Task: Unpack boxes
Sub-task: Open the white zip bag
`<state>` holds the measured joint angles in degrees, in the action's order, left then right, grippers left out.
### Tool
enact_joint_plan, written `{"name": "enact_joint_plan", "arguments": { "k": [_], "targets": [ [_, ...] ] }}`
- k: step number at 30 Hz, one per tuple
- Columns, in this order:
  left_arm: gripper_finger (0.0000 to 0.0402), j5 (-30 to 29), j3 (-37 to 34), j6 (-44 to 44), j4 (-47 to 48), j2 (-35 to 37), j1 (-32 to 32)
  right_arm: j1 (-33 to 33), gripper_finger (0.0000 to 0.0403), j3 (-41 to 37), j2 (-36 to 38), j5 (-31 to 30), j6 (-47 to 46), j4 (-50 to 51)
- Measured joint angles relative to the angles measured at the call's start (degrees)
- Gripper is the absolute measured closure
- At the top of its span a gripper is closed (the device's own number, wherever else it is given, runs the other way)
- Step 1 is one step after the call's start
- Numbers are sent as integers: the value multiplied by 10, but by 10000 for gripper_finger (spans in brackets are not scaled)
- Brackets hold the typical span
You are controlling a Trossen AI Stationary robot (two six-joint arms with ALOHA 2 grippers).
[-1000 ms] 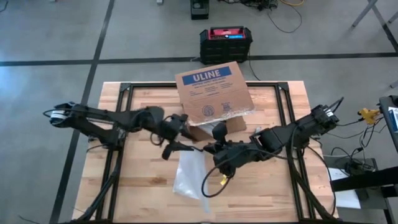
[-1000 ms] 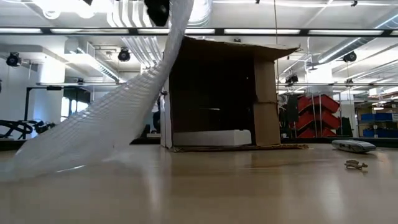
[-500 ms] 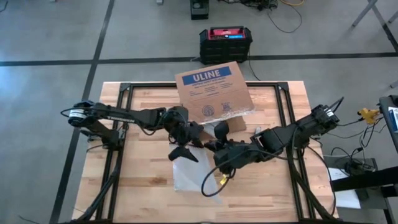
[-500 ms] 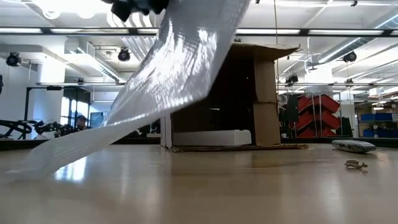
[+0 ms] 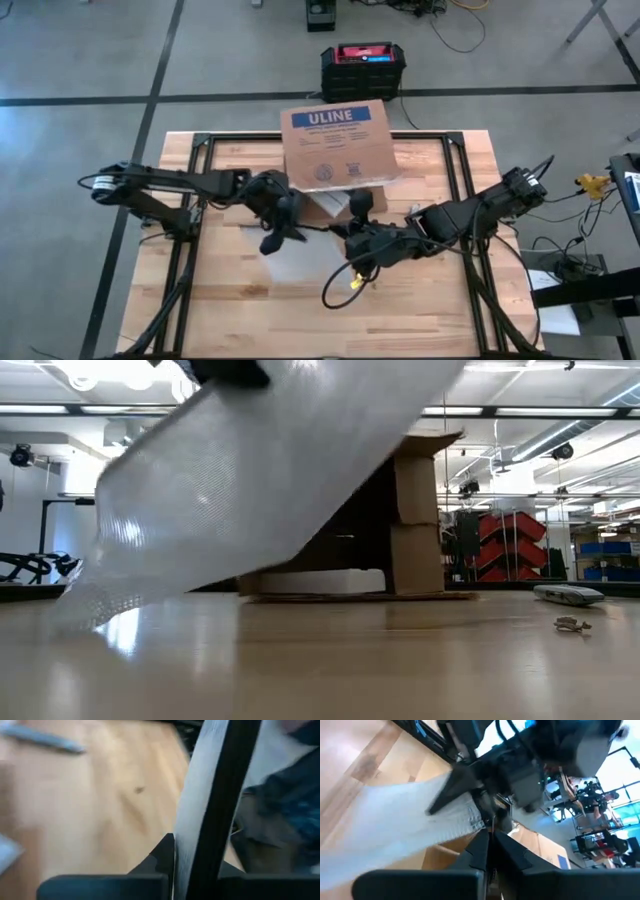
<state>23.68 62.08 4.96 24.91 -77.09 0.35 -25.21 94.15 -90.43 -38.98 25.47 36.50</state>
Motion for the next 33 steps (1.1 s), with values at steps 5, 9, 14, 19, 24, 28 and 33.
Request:
{"name": "enact_joint_plan", "arguments": {
  "k": [5,9,14,19,24,28,33],
  "targets": [
    [401,-107,0,29,70,86,-26,0,331,0,3,1,-16,-21],
    [401,-175,0,47,79,140,-70,2,270,0,4,2,-21,-33],
    [401,-308,-10,69,89,149,-152,8,213,-2,4,63,-82,-44],
    [401,-478,-9,103,135,107,-219,8,196,-25,4,94,-139,-42],
    [402,-589,23,121,204,59,-237,7,201,-48,4,90,-174,-41],
    [402,-600,53,107,208,18,-244,9,211,-71,3,85,-193,-44],
    [402,-676,94,102,255,-47,-269,10,225,-115,-12,42,-218,-60]
  ]
}}
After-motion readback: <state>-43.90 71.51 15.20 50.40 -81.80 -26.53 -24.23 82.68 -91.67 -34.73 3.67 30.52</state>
